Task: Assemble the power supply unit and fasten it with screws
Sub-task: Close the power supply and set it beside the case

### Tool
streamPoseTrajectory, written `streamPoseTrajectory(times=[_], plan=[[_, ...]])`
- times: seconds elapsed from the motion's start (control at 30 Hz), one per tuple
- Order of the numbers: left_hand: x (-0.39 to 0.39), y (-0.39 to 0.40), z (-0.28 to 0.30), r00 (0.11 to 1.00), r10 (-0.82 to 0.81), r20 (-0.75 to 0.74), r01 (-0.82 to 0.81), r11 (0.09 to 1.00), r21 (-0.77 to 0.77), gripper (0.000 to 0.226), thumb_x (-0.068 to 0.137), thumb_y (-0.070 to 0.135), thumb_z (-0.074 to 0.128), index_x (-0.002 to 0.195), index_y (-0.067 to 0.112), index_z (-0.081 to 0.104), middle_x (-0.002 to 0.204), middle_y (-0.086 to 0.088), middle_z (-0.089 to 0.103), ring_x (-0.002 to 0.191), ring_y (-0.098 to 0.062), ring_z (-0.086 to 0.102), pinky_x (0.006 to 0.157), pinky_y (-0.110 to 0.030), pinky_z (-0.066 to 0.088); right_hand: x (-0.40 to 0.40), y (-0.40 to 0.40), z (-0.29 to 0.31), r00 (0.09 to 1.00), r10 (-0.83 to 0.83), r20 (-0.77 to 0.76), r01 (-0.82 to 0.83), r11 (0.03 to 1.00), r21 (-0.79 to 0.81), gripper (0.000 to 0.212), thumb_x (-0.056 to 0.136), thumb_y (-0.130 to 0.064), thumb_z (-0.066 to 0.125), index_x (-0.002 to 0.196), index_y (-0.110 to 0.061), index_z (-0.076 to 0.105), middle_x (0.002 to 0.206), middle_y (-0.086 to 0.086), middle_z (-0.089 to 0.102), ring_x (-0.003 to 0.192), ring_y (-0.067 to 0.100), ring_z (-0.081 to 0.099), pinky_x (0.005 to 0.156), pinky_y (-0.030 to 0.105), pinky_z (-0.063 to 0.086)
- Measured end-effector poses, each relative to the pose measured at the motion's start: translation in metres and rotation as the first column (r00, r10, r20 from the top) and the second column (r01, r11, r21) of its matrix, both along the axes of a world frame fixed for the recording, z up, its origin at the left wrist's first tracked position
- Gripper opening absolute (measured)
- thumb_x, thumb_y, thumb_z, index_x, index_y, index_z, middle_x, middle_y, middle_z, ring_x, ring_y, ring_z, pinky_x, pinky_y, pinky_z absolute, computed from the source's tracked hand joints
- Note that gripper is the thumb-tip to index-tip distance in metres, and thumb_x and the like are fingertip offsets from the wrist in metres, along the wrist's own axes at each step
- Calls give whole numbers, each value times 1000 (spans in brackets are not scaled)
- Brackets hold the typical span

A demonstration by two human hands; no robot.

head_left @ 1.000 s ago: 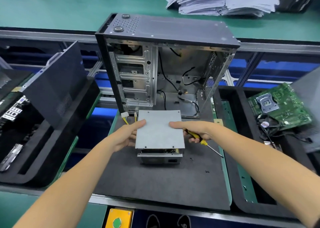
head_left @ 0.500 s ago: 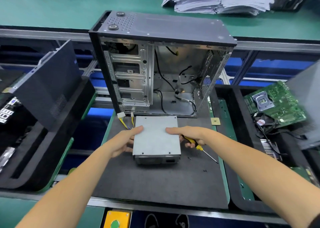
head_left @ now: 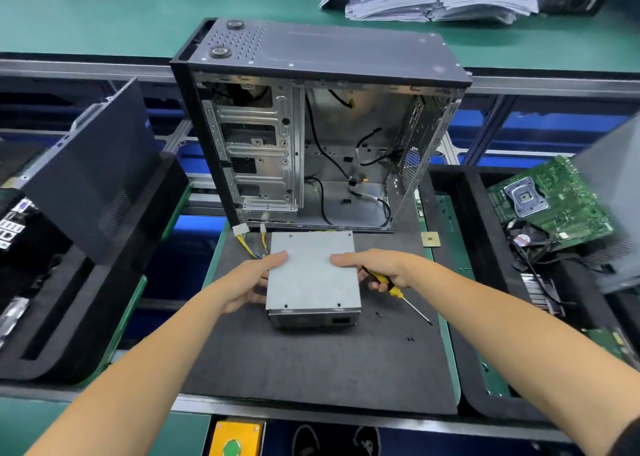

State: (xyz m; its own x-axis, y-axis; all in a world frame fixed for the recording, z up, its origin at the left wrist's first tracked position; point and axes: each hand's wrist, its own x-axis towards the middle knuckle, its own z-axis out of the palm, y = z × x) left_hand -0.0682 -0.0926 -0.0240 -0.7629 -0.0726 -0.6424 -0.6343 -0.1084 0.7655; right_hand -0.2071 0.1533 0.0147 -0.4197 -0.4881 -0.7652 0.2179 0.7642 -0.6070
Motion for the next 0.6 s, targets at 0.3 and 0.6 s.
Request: streamPoseTrajectory(times=[0.3, 0.6], plan=[[-1, -4, 5, 998, -25, 53, 23, 998, 52, 66, 58, 57, 82, 109, 16, 73, 109, -10, 73, 89, -17, 70, 80, -38, 58, -4, 0, 2, 999, 20, 45, -22, 999, 29, 57, 61, -69, 76, 89, -19, 75, 69, -7, 70, 45, 8, 39, 40, 19, 28], [-8, -3, 12, 993, -78, 92, 88, 990, -109, 37, 85, 50, 67, 108, 22, 71, 110, -1, 73, 100, -17, 68, 81, -32, 54, -5, -4, 4, 999, 37, -28, -34, 996, 79, 58, 79, -61, 67, 102, -9, 69, 99, 8, 72, 43, 9, 40, 39, 19, 31]])
